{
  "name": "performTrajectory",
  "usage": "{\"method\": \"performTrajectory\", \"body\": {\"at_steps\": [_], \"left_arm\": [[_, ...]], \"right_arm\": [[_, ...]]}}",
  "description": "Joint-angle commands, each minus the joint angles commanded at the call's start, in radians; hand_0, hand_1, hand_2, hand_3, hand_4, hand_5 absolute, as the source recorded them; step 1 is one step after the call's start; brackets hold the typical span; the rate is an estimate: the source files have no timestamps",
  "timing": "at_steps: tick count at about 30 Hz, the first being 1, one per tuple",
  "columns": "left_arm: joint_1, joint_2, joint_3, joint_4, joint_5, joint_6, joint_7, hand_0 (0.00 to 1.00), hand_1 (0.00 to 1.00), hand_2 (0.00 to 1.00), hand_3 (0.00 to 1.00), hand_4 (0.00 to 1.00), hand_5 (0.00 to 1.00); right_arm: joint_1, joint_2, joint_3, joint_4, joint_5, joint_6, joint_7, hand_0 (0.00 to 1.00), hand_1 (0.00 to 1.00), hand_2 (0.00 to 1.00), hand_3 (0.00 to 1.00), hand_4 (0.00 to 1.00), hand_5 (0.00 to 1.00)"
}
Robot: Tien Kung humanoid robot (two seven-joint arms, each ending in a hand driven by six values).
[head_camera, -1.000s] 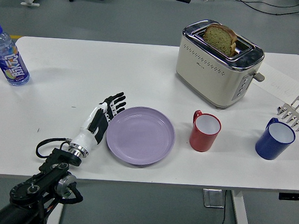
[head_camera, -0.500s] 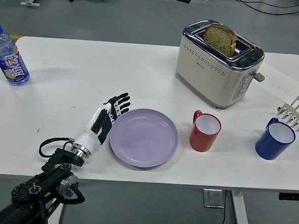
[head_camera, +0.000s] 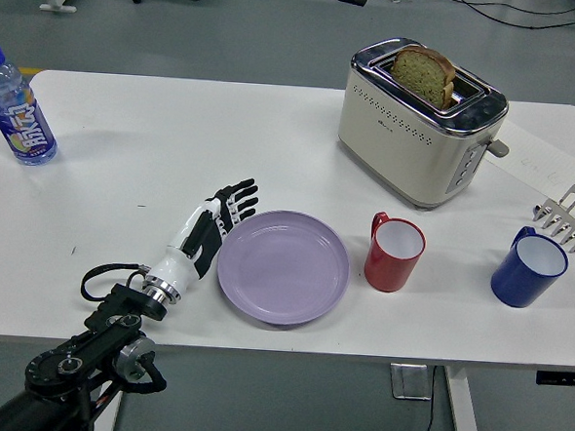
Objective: Push plate across desktop
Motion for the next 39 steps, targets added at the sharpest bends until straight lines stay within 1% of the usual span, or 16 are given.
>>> {"method": "performTrajectory", "body": {"at_steps": [11, 19, 24, 28, 33, 34, 37, 38, 39], "left_arm": [[-0.001, 0.0, 0.008, -0.008, -0.003, -0.006, 0.001, 0.866, 0.894, 0.912, 0.857, 0.488, 0.998], [-0.003, 0.0, -0.008, -0.008, 0.006, 0.002, 0.0, 0.865, 0.894, 0.912, 0.857, 0.489, 0.998], [-0.004, 0.0, -0.07, -0.009, 0.028, 0.021, 0.004, 0.864, 0.894, 0.911, 0.857, 0.488, 0.998], [-0.004, 0.0, -0.159, -0.018, 0.056, 0.027, 0.022, 0.864, 0.892, 0.912, 0.856, 0.489, 0.998], [0.004, 0.0, -0.255, -0.04, 0.086, 0.022, 0.053, 0.853, 0.877, 0.901, 0.849, 0.481, 0.998], [0.005, 0.0, -0.264, -0.042, 0.088, 0.021, 0.057, 0.853, 0.877, 0.901, 0.849, 0.481, 0.998], [0.017, 0.0, -0.328, -0.052, 0.106, 0.007, 0.081, 0.853, 0.877, 0.901, 0.849, 0.481, 0.998], [0.022, 0.0, -0.363, -0.054, 0.118, -0.002, 0.1, 0.823, 0.839, 0.85, 0.799, 0.48, 0.998], [0.023, 0.0, -0.376, -0.055, 0.121, -0.004, 0.104, 0.823, 0.839, 0.85, 0.799, 0.48, 0.998]], "right_arm": [[0.001, 0.0, 0.001, 0.0, -0.001, 0.0, 0.001, 0.608, 0.546, 0.642, 0.634, 0.135, 0.364], [0.002, 0.0, 0.002, 0.0, 0.0, 0.0, 0.0, 0.608, 0.547, 0.642, 0.634, 0.135, 0.365], [0.005, -0.001, 0.004, 0.0, 0.001, 0.0, 0.001, 0.608, 0.547, 0.641, 0.634, 0.135, 0.365], [0.007, -0.004, 0.005, 0.0, 0.005, -0.001, 0.004, 0.608, 0.547, 0.641, 0.634, 0.135, 0.367], [0.007, -0.007, 0.005, 0.0, 0.007, -0.001, 0.007, 0.607, 0.546, 0.64, 0.634, 0.135, 0.365], [0.006, -0.007, 0.005, 0.0, 0.007, -0.001, 0.007, 0.607, 0.546, 0.64, 0.634, 0.135, 0.365], [0.004, -0.009, 0.008, 0.0, 0.009, -0.001, 0.009, 0.607, 0.546, 0.64, 0.634, 0.135, 0.365], [0.004, -0.01, 0.009, 0.0, 0.009, -0.001, 0.009, 0.608, 0.547, 0.639, 0.634, 0.136, 0.366], [0.004, -0.01, 0.009, 0.0, 0.01, -0.001, 0.009, 0.608, 0.547, 0.639, 0.634, 0.136, 0.366]]}}
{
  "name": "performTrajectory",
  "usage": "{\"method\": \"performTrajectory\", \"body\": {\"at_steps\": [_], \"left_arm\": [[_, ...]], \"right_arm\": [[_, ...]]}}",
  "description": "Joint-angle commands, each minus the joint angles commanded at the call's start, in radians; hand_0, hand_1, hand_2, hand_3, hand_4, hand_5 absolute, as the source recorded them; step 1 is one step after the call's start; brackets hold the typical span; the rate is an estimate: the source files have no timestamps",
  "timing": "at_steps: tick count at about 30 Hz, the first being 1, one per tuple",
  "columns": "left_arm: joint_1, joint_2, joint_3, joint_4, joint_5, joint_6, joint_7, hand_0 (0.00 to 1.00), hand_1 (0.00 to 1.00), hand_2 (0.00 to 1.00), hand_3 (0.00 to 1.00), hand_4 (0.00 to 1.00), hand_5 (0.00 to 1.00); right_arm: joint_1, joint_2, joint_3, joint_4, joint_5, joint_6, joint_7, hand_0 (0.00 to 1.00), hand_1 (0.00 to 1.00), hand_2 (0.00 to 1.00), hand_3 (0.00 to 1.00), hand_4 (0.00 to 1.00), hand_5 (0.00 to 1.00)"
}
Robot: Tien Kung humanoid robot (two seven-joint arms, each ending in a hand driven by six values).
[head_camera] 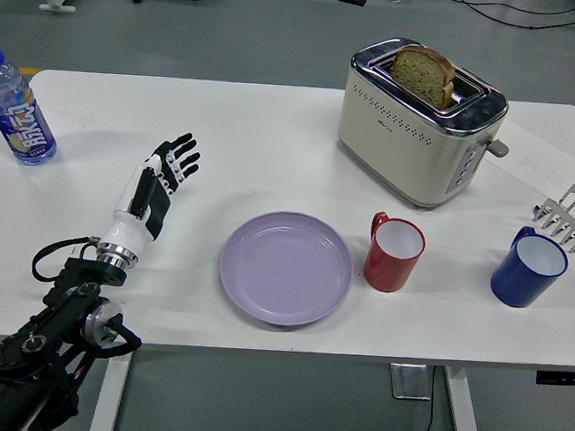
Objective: Push plate across desktop
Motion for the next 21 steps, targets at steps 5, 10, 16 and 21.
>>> {"method": "performTrajectory", "body": {"at_steps": [5, 10, 16, 21], "left_arm": [[0.025, 0.003, -0.104, -0.024, 0.039, -0.031, 0.069, 0.813, 0.835, 0.841, 0.8, 0.486, 0.998], [0.062, 0.019, -0.169, -0.073, 0.066, -0.053, 0.138, 0.813, 0.835, 0.841, 0.8, 0.486, 0.998], [0.103, 0.035, -0.214, -0.13, 0.078, -0.068, 0.176, 0.814, 0.832, 0.842, 0.802, 0.487, 0.998], [0.121, 0.043, -0.255, -0.147, 0.088, -0.086, 0.22, 0.813, 0.831, 0.842, 0.802, 0.492, 0.998]], "right_arm": [[-0.002, -0.001, 0.002, 0.0, 0.004, -0.002, 0.001, 0.608, 0.547, 0.638, 0.634, 0.136, 0.366], [-0.005, -0.001, 0.006, 0.0, 0.001, -0.003, 0.0, 0.608, 0.547, 0.638, 0.634, 0.136, 0.366], [-0.01, -0.001, 0.014, 0.0, -0.007, -0.003, -0.003, 0.609, 0.547, 0.637, 0.634, 0.137, 0.367], [-0.013, -0.001, 0.018, 0.0, -0.012, -0.003, -0.003, 0.608, 0.546, 0.637, 0.634, 0.137, 0.368]]}}
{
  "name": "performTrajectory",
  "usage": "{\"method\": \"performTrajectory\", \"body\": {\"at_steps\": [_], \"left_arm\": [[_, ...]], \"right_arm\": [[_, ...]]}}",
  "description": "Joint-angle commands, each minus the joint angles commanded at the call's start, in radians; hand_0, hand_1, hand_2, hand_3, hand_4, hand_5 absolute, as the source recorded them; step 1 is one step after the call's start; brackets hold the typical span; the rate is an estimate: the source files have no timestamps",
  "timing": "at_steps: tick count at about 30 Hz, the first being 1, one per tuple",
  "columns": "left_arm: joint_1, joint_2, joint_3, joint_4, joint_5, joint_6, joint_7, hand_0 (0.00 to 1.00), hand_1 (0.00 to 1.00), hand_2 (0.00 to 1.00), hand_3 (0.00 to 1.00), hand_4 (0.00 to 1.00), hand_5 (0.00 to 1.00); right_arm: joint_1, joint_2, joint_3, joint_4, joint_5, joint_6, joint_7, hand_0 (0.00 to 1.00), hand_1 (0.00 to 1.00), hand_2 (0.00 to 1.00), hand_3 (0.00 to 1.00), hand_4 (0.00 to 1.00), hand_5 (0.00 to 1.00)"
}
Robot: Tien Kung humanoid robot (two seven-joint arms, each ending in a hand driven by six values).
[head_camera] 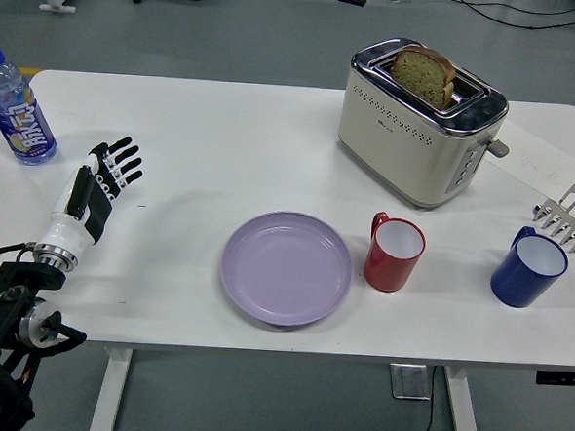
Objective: Push plate across desktop
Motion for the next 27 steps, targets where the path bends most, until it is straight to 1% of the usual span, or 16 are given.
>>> {"method": "performTrajectory", "body": {"at_steps": [5, 8, 12, 13, 14, 16, 19, 22, 27], "left_arm": [[0.015, 0.001, -0.046, -0.006, 0.002, -0.011, 0.03, 0.811, 0.826, 0.839, 0.808, 0.488, 0.998], [0.018, 0.0, -0.069, -0.017, 0.007, -0.008, 0.038, 0.811, 0.827, 0.841, 0.812, 0.489, 0.998], [0.018, -0.002, -0.081, -0.028, 0.011, -0.002, 0.046, 0.811, 0.827, 0.841, 0.812, 0.489, 0.998], [0.018, -0.002, -0.086, -0.036, 0.014, 0.005, 0.055, 0.811, 0.827, 0.841, 0.812, 0.489, 0.998], [0.018, -0.003, -0.091, -0.044, 0.017, 0.013, 0.065, 0.815, 0.834, 0.851, 0.834, 0.486, 0.998], [0.02, -0.006, -0.101, -0.058, 0.024, 0.031, 0.085, 0.815, 0.834, 0.851, 0.834, 0.486, 0.998], [0.026, -0.017, -0.126, -0.083, 0.029, 0.055, 0.106, 0.815, 0.834, 0.851, 0.834, 0.486, 0.998], [0.03, -0.027, -0.144, -0.104, 0.033, 0.067, 0.122, 0.817, 0.836, 0.859, 0.843, 0.487, 0.998], [0.038, -0.036, -0.15, -0.139, 0.049, 0.1, 0.163, 0.826, 0.846, 0.875, 0.858, 0.49, 0.998]], "right_arm": [[0.0, -0.001, 0.001, 0.0, 0.002, -0.001, 0.002, 0.608, 0.546, 0.637, 0.634, 0.137, 0.368], [0.002, -0.001, -0.001, 0.0, 0.005, -0.001, 0.003, 0.608, 0.546, 0.637, 0.634, 0.137, 0.369], [0.003, -0.001, -0.002, 0.0, 0.008, -0.001, 0.004, 0.608, 0.546, 0.637, 0.634, 0.137, 0.369], [0.004, -0.001, -0.002, 0.0, 0.008, -0.001, 0.004, 0.608, 0.546, 0.637, 0.634, 0.137, 0.369], [0.006, 0.0, -0.002, 0.0, 0.008, -0.001, 0.004, 0.608, 0.546, 0.636, 0.634, 0.139, 0.366], [0.007, -0.001, -0.001, 0.0, 0.007, -0.001, 0.004, 0.608, 0.546, 0.636, 0.634, 0.139, 0.366], [0.009, -0.002, -0.001, 0.0, 0.008, 0.0, 0.005, 0.608, 0.546, 0.636, 0.634, 0.139, 0.366], [0.009, -0.003, -0.001, 0.0, 0.009, -0.001, 0.006, 0.608, 0.546, 0.636, 0.634, 0.139, 0.366], [0.012, -0.004, 0.002, 0.0, 0.008, -0.002, 0.007, 0.609, 0.545, 0.636, 0.633, 0.139, 0.365]]}}
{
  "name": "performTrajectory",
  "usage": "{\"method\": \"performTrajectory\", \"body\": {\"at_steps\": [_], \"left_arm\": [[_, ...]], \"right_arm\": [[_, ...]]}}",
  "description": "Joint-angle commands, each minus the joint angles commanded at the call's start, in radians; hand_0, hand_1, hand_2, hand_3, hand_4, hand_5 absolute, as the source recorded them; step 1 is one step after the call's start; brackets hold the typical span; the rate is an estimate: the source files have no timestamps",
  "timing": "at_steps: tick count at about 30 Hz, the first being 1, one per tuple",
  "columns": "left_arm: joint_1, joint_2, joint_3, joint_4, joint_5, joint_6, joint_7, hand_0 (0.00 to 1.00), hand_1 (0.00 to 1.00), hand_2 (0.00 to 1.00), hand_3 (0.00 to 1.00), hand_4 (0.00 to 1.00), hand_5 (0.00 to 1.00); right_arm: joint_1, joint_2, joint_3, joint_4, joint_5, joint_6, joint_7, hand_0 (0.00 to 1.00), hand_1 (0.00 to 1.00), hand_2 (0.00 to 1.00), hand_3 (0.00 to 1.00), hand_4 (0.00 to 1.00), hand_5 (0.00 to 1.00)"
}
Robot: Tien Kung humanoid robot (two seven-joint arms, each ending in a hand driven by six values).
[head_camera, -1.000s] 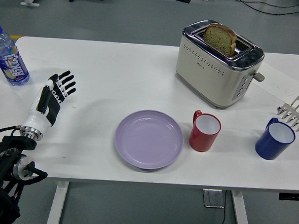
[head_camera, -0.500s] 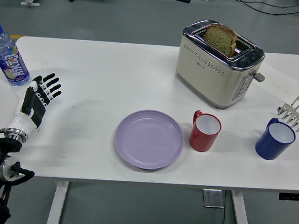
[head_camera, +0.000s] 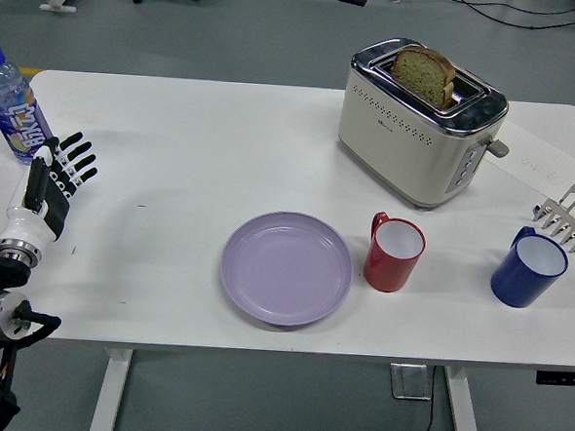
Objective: Push plate across desktop
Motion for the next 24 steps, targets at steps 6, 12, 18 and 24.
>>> {"method": "performTrajectory", "body": {"at_steps": [6, 12, 18, 24], "left_arm": [[0.011, -0.007, 0.001, -0.028, 0.001, 0.02, -0.004, 0.83, 0.854, 0.889, 0.859, 0.487, 0.998], [0.017, -0.007, 0.0, -0.036, 0.001, 0.041, -0.013, 0.831, 0.858, 0.894, 0.866, 0.487, 0.998], [0.02, -0.007, -0.004, -0.038, 0.001, 0.044, -0.017, 0.831, 0.86, 0.896, 0.866, 0.488, 0.998], [0.022, -0.007, -0.009, -0.039, 0.002, 0.045, -0.021, 0.837, 0.862, 0.897, 0.87, 0.487, 0.998]], "right_arm": [[0.001, 0.0, 0.002, 0.0, -0.003, 0.001, -0.001, 0.609, 0.545, 0.636, 0.633, 0.14, 0.365], [0.003, 0.001, 0.002, 0.0, -0.004, 0.002, -0.003, 0.609, 0.545, 0.636, 0.633, 0.14, 0.365], [0.004, 0.0, 0.001, 0.0, -0.005, 0.002, -0.002, 0.609, 0.546, 0.635, 0.633, 0.14, 0.366], [0.005, 0.0, 0.003, 0.0, -0.006, 0.002, -0.002, 0.608, 0.545, 0.635, 0.633, 0.14, 0.366]]}}
